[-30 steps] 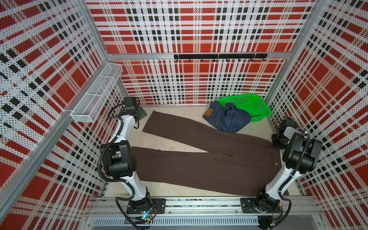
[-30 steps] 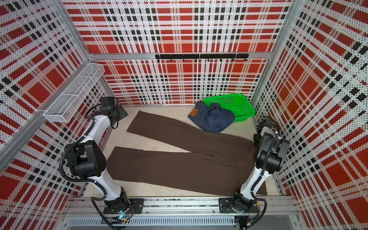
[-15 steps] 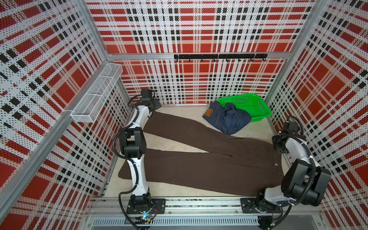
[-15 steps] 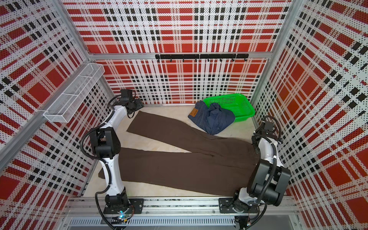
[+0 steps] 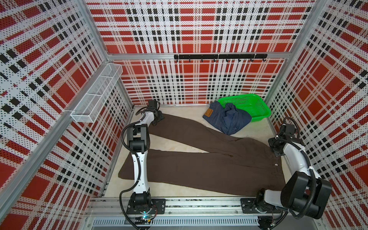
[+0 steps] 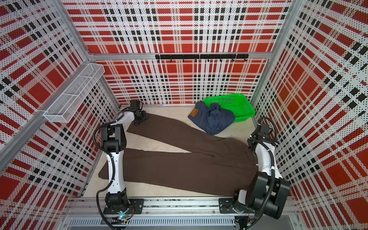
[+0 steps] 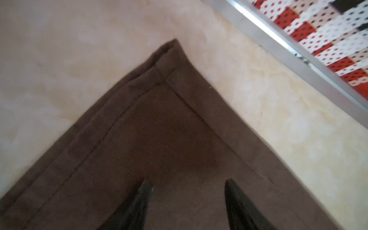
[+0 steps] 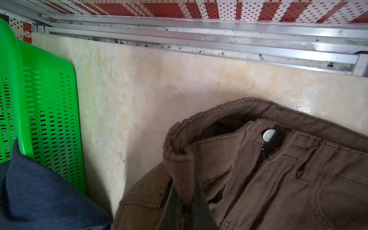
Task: Fold and stack the trousers
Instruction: Move the trousers to the center of the table, then fold the trousers at the center of the table.
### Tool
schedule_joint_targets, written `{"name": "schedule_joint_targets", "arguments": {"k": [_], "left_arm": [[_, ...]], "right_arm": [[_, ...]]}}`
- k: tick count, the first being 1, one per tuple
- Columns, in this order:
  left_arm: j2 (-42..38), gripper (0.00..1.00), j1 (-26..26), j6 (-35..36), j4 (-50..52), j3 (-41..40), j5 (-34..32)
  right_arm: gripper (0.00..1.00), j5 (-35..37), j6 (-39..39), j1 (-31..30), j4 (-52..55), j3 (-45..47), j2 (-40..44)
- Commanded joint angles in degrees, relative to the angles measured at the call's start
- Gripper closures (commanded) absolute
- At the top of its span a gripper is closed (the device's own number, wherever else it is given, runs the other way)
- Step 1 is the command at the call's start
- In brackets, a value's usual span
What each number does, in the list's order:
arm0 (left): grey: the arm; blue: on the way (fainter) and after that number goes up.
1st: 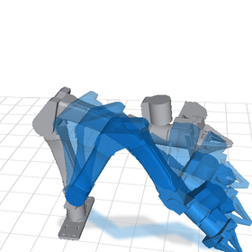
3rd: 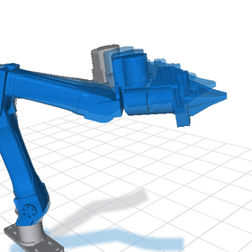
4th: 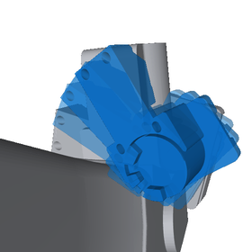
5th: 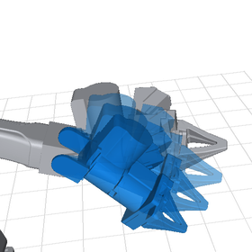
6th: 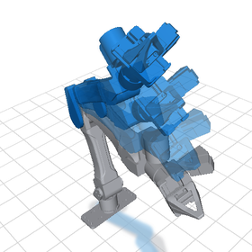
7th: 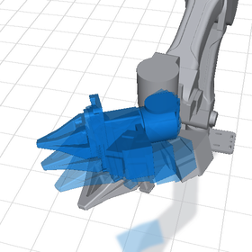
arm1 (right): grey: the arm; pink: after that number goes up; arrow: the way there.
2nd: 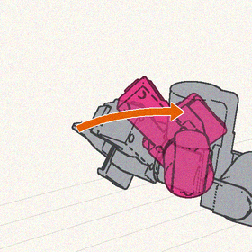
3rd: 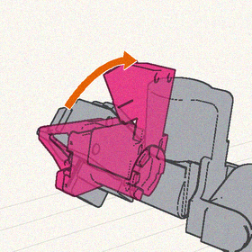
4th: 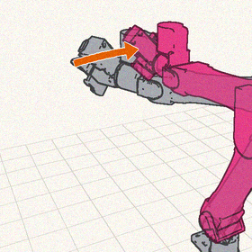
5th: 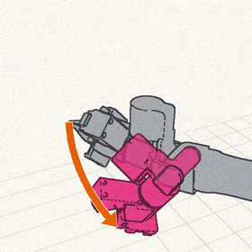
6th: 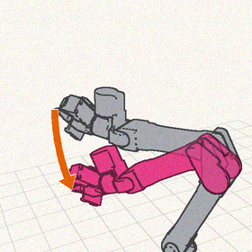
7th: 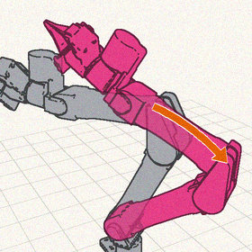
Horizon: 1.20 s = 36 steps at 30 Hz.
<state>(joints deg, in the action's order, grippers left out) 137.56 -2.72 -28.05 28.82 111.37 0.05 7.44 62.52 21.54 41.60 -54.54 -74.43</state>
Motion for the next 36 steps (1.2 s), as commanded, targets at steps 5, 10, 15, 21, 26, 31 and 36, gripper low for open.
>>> {"name": "schedule_joint_targets", "arguments": {"k": [5,10,15,21,26,31,36], "left_arm": [[-4.82,0.38,-6.13,-1.26,-1.39,-14.39,-1.68],[-8.69,0.38,-8.85,-0.64,-0.47,-19.22,-1.34],[-13.72,0.32,-7.79,0.07,-0.28,-16.61,-0.94],[-9.68,0.24,-7.11,0.82,5.32,-0.26,-3.63],[1.25,0.25,-7.42,2.01,12.51,17.96,-5.02],[8.2,0.3,-7.41,2.69,14.28,28.11,-4.81],[8.92,0.3,-6.86,2.74,12.05,28.86,-6.18]], "right_arm": [[1.0,1.34,-0.23,-0.01,1.64,0.14,0.94],[1.0,1.26,-0.47,0.42,1.64,-0.43,1.04],[1.0,2.33,-0.9,0.92,2.21,-1.76,1.8],[1.0,1.74,-0.71,1.0,1.88,-2.27,2.25],[1.0,0.04,-0.6,0.96,0.95,-1.67,2.71],[1.0,-0.13,-1.35,0.96,0.74,-2.07,3.24],[1.0,-0.97,-1.88,1.0,1.09,-2.7,3.22]]}}
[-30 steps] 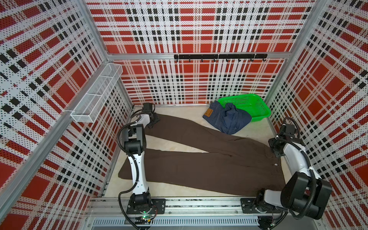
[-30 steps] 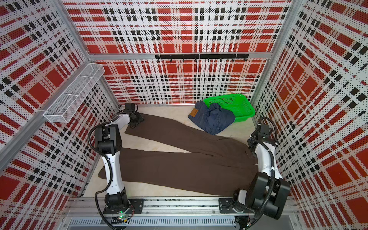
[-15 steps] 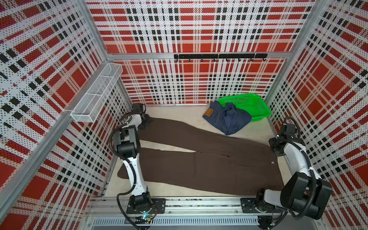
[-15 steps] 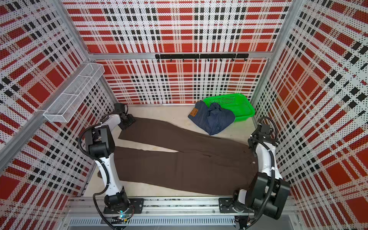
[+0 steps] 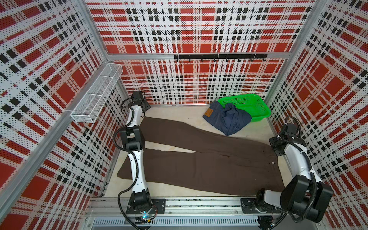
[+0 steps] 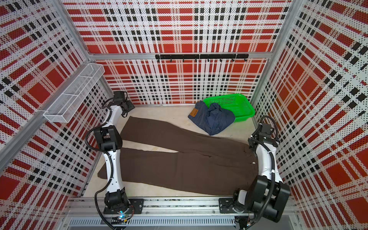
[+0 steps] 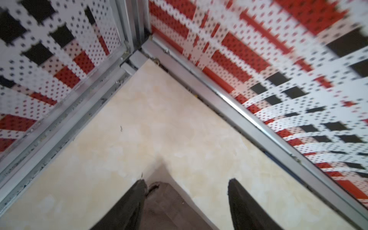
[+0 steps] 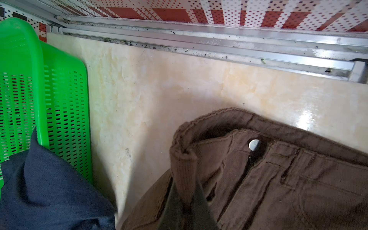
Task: Fold and stack the trousers
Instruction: Fold the trousers at the center of the table.
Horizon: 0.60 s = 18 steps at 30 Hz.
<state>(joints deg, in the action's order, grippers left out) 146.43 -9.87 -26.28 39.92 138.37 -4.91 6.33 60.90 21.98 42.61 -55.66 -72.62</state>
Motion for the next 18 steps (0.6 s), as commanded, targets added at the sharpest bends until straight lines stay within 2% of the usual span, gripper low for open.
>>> {"name": "schedule_joint_targets", "arguments": {"k": [1,6,10,18], "left_arm": [[0.0,0.3,0.45,0.82,1.05,1.75,-1.65],[-2.89,0.29,1.94,-2.41,1.54,-4.61,-1.07],[-5.62,0.27,4.23,-5.1,-2.09,-10.81,-2.65],[0.43,0.3,3.83,-10.25,-0.9,-3.13,-5.08]], "right_arm": [[1.0,-0.24,-0.2,0.55,-0.26,-1.31,1.55],[1.0,-1.55,0.0,0.57,-2.0,0.93,1.45],[1.0,-2.34,0.05,0.52,-2.85,1.6,0.63],[1.0,-2.72,-0.57,0.52,-3.32,1.87,0.49]]}}
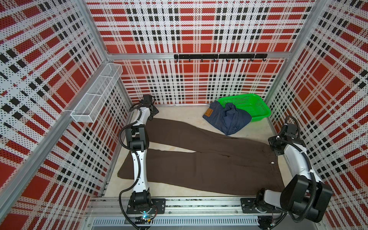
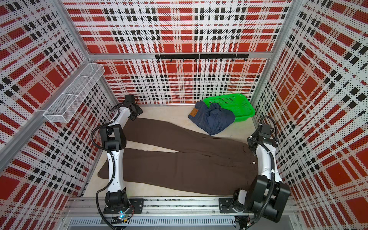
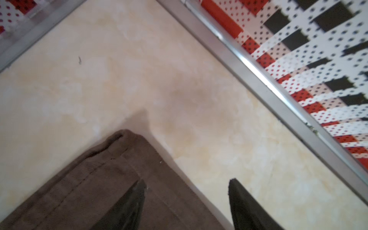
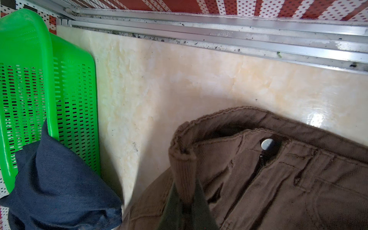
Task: Fold and stack the trousers
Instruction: Fold the trousers at the center of the table.
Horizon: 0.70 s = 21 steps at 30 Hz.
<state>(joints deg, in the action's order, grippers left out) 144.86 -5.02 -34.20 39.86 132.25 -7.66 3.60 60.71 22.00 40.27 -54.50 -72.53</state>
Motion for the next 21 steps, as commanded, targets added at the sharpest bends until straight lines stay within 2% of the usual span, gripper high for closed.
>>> {"name": "schedule_joint_targets", "arguments": {"k": [1,21], "left_arm": [[2.43,0.29,-1.13,-2.69,-0.83,3.85,-2.64],[9.6,0.32,-2.63,-7.47,3.51,7.73,-7.84]], "right_arm": [[1.0,-0.07,-0.41,0.5,-0.98,1.0,0.55],[0.98,-1.88,-2.05,1.22,-3.85,6.5,0.48]]}}
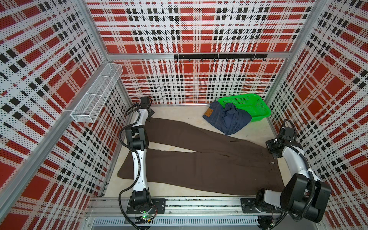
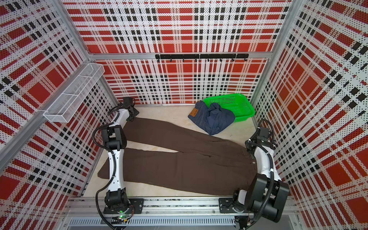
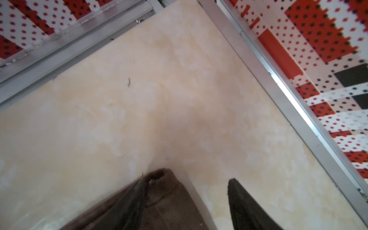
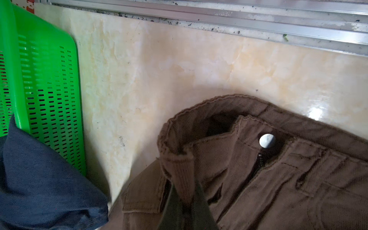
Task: Fold and stack the trousers
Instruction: Fold the trousers at the center of the table.
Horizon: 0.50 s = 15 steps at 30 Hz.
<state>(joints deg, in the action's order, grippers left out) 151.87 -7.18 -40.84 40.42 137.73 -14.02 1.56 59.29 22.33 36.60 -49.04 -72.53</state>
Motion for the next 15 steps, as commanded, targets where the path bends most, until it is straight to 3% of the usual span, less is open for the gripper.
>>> {"name": "schedule_joint_targets", "arguments": {"k": [1,15], "left_arm": [[3.02,0.32,-0.47,-0.7,3.71,3.15,-2.06],[1.66,0.36,0.75,3.41,11.84,1.08,-4.5]], "right_arm": [[0.98,-0.21,-0.75,1.34,-0.6,1.55,0.68],[1.0,-1.81,-2.27,7.02,-0.72,2.66,3.93]]}}
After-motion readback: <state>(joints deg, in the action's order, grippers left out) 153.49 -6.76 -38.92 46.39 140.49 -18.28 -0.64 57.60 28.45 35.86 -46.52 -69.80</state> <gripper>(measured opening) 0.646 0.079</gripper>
